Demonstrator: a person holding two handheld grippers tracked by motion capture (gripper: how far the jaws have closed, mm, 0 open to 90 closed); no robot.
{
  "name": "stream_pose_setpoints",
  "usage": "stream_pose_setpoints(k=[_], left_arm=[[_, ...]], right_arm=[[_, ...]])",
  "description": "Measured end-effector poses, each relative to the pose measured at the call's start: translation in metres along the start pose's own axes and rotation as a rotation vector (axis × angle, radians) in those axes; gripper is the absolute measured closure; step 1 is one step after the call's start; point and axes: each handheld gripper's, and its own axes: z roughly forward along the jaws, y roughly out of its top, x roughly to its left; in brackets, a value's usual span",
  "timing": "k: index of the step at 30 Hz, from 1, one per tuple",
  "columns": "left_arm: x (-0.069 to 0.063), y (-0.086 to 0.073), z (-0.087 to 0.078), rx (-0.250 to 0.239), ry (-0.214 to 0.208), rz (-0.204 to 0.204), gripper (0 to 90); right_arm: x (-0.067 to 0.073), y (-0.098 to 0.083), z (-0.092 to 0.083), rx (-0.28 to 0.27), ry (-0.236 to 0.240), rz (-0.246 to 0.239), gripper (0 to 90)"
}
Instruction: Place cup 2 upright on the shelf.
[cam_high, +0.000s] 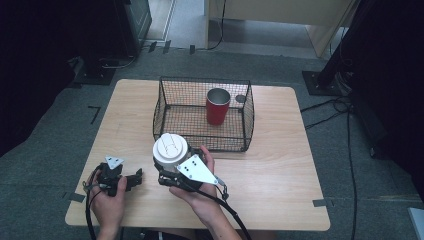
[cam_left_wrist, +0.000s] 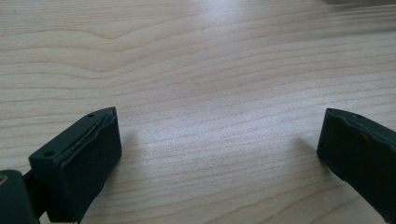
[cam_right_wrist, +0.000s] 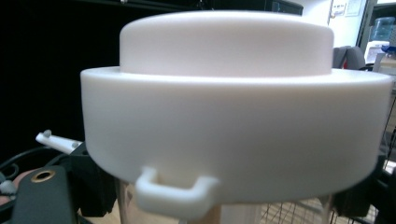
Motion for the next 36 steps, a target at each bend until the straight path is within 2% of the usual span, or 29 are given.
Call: stream_pose_setpoints(k=[12,19,30,36], left_arm=[[0.000,0.000,0.000,0.002,0.000,0.001,0.4],[0.000,0.000,0.000,0.002,0.000,0.000,0.4],[0.000,0.000,0.000,0.003,0.000,0.001,0.5],[0.000,0.000,0.000,0.003,-0.001,0.002,0.4]], right_arm=[[-0.007,0.024,0.007,-0.047,-0.008,-0.006,15.3],[-0.011,0.034,0.013,-0.061,-0.013,-0.021,15.3],[-0.020,0.048,0.024,-0.076,-0.025,-0.017,15.3],[-0.027,0.056,0.032,-0.076,-0.041,-0.041,15.3]])
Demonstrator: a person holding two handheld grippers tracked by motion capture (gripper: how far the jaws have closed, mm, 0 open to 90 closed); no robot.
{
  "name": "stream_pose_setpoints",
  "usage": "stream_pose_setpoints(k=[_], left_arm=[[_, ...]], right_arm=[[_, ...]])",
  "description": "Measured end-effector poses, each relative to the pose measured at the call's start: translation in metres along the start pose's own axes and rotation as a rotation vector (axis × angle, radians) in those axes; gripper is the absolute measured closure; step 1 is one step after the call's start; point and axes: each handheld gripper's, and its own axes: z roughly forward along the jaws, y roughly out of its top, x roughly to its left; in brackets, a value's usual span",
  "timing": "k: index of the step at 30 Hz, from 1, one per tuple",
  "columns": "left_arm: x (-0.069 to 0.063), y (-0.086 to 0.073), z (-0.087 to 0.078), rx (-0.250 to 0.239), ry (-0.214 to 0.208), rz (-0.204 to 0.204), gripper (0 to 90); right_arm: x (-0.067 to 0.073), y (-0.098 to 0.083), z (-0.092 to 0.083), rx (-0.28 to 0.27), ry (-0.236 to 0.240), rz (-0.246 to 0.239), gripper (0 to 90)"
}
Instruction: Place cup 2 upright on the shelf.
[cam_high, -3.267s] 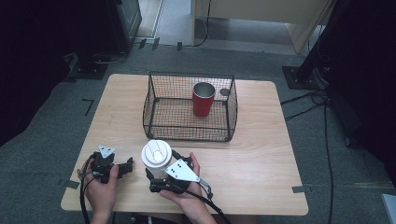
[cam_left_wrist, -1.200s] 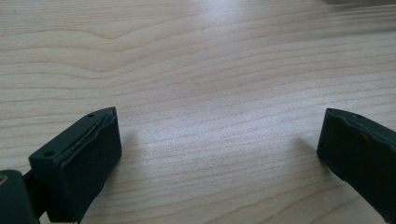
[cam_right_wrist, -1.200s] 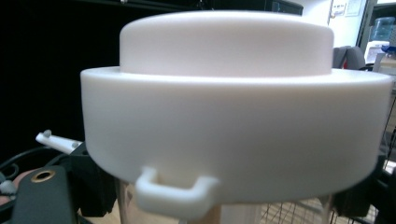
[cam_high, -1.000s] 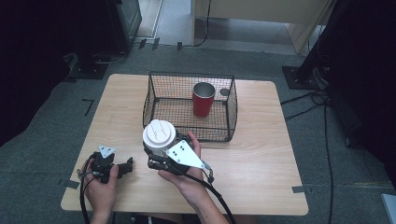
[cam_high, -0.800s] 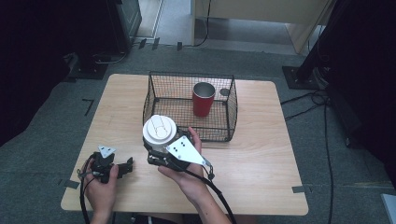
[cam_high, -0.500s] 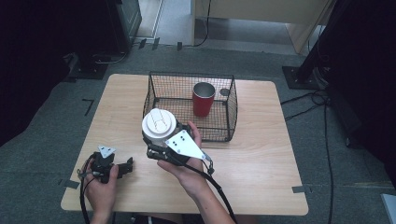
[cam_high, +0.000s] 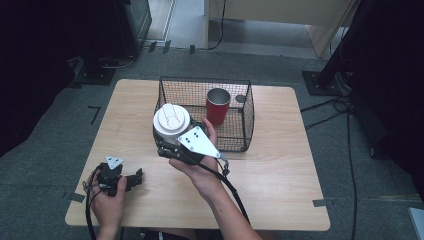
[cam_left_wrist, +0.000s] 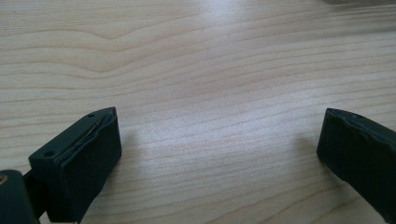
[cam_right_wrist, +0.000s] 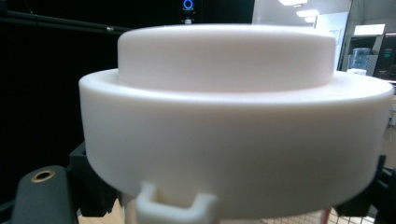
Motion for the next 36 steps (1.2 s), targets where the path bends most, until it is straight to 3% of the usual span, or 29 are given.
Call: stream_pose_setpoints(k=[14,36], left_arm=[[0.000,0.000,0.000,-0.002,0.001,-0.003,0.5],[0.000,0.000,0.000,0.001,0.000,0.001,0.4]], right_arm=[[-0.015,0.012,0.023,-0.020,-0.035,0.004,15.3],[-0.035,0.011,0.058,-0.002,-0.080,0.016,15.3]])
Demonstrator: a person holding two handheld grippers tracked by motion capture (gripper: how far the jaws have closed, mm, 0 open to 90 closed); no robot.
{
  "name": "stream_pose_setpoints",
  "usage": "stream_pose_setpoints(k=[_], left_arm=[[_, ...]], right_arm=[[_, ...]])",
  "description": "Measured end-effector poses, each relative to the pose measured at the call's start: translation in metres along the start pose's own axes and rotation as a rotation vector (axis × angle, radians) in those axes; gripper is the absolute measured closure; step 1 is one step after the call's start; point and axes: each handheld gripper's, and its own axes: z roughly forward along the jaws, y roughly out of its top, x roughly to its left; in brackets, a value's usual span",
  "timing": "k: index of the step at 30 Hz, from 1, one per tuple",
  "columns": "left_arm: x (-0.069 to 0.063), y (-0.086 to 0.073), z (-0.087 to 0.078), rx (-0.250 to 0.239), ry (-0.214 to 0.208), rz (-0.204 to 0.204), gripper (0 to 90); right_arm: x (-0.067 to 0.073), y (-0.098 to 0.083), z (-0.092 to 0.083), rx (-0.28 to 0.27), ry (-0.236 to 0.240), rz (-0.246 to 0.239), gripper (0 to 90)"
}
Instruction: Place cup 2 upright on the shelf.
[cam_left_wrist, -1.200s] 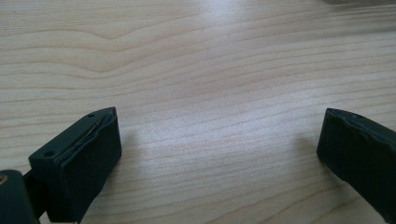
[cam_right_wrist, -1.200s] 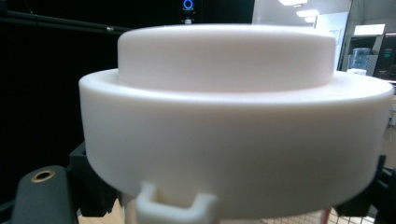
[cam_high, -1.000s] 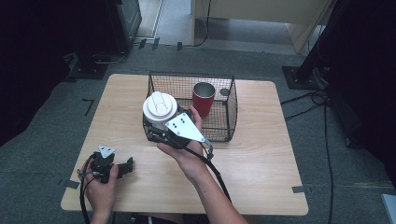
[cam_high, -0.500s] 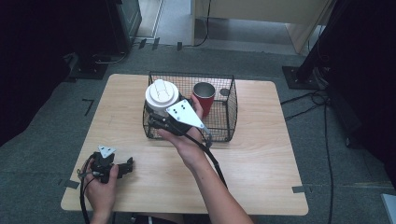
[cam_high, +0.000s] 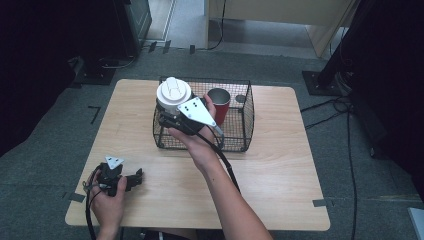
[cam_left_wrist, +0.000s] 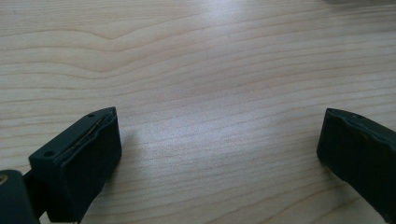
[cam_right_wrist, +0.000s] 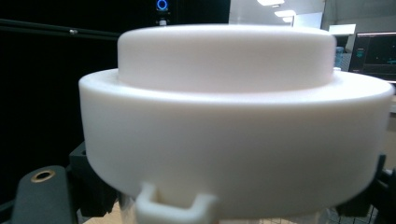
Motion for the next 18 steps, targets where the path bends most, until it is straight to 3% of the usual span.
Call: stream_pose_setpoints(k=[13,18], left_arm=[[0.000,0.000,0.001,-0.004,0.001,-0.004,0.4],[0.000,0.000,0.001,-0.004,0.001,-0.002,0.4]], right_arm=[[-0.016,-0.015,0.021,0.014,-0.023,0.003,15.3],[-0.024,-0.023,0.029,0.038,-0.041,-0.022,15.3]])
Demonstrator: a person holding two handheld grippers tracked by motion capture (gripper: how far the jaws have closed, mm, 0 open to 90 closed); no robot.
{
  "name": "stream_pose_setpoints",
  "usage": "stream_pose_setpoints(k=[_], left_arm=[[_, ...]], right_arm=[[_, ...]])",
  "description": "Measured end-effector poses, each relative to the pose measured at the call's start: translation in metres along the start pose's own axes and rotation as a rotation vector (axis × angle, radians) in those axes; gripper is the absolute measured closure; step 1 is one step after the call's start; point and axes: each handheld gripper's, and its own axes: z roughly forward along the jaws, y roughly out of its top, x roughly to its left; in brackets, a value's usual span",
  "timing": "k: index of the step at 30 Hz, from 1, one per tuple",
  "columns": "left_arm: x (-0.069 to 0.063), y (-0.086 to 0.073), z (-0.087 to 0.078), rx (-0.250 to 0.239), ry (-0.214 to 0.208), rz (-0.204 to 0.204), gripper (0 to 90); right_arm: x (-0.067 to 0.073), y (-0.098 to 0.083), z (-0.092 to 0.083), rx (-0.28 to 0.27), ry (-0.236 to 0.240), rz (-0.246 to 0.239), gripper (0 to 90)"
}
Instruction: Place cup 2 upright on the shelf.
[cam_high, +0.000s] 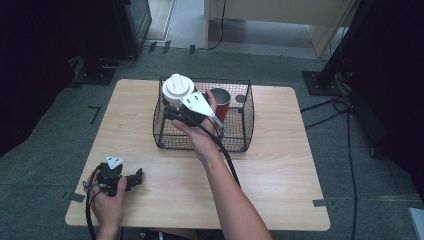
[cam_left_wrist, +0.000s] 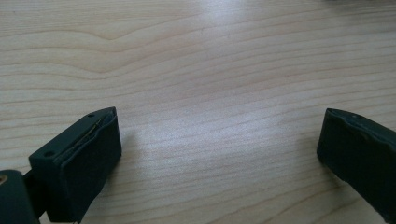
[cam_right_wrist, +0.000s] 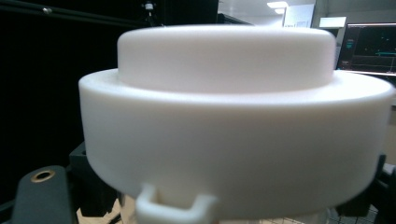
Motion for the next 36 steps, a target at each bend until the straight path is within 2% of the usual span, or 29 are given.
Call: stream_pose_setpoints(k=[8,11,15,21,25,28,30,33,36], left_arm=[[0.000,0.000,0.000,0.000,0.000,0.000,0.4],[0.000,0.000,0.000,0.000,0.000,-0.001,0.4],[0.000,0.000,0.000,0.000,0.000,0.000,0.4],[0.000,0.000,0.000,0.001,0.000,0.000,0.5],[0.000,0.000,0.000,0.001,0.000,0.001,0.5],[0.000,0.000,0.000,0.001,0.000,0.001,0.4],[0.000,0.000,0.000,0.001,-0.001,0.001,0.5],[0.000,0.000,0.000,0.001,-0.001,0.001,0.5],[0.000,0.000,0.000,0.001,0.000,0.001,0.5]], right_arm=[[-0.015,-0.014,0.012,-0.007,-0.011,0.030,15.3],[-0.020,-0.021,0.017,0.002,-0.010,0.058,15.3],[-0.026,-0.030,0.024,0.018,0.003,0.055,15.3],[-0.026,-0.035,0.032,0.020,0.035,0.064,15.4],[-0.022,-0.043,0.036,0.038,0.076,0.045,15.4],[-0.020,-0.048,0.040,0.063,0.084,0.023,15.4],[-0.020,-0.052,0.042,0.076,0.087,0.036,15.4],[-0.021,-0.057,0.045,0.089,0.086,0.090,15.3],[-0.023,-0.060,0.048,0.102,0.075,0.084,15.4]])
